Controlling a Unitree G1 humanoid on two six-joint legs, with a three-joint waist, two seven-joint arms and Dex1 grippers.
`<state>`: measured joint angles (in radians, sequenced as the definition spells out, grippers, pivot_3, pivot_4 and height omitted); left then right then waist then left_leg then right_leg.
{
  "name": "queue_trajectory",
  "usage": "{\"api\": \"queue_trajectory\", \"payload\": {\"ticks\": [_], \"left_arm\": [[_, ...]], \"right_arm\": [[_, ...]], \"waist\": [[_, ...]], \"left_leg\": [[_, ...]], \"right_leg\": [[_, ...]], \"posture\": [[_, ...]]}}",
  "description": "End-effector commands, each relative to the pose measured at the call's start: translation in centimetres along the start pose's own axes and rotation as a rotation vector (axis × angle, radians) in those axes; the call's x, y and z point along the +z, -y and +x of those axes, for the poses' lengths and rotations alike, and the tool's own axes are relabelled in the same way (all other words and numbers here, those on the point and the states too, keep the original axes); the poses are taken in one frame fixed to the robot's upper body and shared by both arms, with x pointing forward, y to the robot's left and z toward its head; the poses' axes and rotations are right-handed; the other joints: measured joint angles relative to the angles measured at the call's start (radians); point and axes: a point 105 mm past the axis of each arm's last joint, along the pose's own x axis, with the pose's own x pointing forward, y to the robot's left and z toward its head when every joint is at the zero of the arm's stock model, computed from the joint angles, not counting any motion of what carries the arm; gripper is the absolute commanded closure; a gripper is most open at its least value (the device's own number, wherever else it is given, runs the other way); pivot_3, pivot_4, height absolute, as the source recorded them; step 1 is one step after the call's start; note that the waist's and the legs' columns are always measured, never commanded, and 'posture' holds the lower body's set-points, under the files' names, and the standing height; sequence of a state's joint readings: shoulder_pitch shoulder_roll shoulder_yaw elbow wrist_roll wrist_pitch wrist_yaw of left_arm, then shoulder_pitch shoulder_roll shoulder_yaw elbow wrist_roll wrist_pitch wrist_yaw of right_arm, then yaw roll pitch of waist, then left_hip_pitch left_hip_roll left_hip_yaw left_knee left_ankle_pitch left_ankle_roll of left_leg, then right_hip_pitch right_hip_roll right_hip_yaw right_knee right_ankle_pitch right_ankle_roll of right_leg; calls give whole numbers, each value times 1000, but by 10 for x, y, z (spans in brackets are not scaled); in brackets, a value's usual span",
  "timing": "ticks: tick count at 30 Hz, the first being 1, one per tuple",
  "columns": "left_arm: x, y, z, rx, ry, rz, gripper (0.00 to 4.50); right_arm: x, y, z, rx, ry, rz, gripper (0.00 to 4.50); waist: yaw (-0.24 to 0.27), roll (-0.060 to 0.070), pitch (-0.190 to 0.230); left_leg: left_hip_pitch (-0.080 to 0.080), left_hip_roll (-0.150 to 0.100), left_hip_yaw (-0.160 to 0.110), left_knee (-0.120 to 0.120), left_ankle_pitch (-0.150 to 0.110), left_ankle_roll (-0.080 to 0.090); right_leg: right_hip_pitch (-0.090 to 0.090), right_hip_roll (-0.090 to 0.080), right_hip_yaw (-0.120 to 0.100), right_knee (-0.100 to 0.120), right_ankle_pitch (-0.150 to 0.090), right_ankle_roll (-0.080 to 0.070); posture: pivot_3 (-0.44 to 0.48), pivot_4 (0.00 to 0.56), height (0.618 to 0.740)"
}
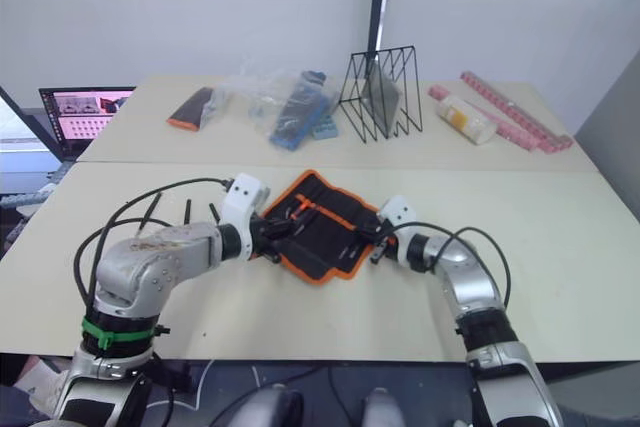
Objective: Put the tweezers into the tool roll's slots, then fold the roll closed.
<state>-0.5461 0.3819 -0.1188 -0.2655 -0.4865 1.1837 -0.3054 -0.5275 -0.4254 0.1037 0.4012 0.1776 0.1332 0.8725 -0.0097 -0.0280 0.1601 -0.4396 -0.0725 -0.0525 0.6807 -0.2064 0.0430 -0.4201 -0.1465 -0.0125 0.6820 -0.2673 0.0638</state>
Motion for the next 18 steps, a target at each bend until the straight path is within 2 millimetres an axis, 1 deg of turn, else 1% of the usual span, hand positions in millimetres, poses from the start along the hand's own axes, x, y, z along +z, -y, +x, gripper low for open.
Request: {"api": "queue_trajectory", "payload": {"ticks": [1,5,8,13,16,18], "left_arm": [[6,0,1,27,9,46,4500],[3,0,2,32,0,42,4500],[2,1,7,39,-5,40,4500],[6,2,17,53,8,53,4500],[13,-2,22,90,23,102,4500],[17,0,26,88,38,107,4500]], "right_arm": [[-20,2,-6,-24,-81,22,4471],[-21,3,-7,-26,-84,19,4471],[-21,4,-7,-31,-86,20,4471],[-21,3,-4,-26,-88,22,4471],[-22,2,-4,-23,-91,23,4471],[-24,1,-3,-21,-97,19,4471]], "waist": [[0,0,0],[0,0,0],[1,0,0],[4,0,0],[4,0,0],[3,0,0]], "left_leg": [[0,0,0,0,0,0],[0,0,0,0,0,0],[0,0,0,0,0,0],[0,0,0,0,0,0],[0,0,0,0,0,0],[1,0,0,0,0,-1]], "right_leg": [[0,0,0,0,0,0],[0,0,0,0,0,0],[0,0,0,0,0,0],[1,0,0,0,0,0],[1,0,0,0,0,0],[1,0,0,0,0,0]], "posture": [[0,150,687],[0,150,687],[0,150,687],[0,150,687],[0,150,687],[0,150,687]]}}
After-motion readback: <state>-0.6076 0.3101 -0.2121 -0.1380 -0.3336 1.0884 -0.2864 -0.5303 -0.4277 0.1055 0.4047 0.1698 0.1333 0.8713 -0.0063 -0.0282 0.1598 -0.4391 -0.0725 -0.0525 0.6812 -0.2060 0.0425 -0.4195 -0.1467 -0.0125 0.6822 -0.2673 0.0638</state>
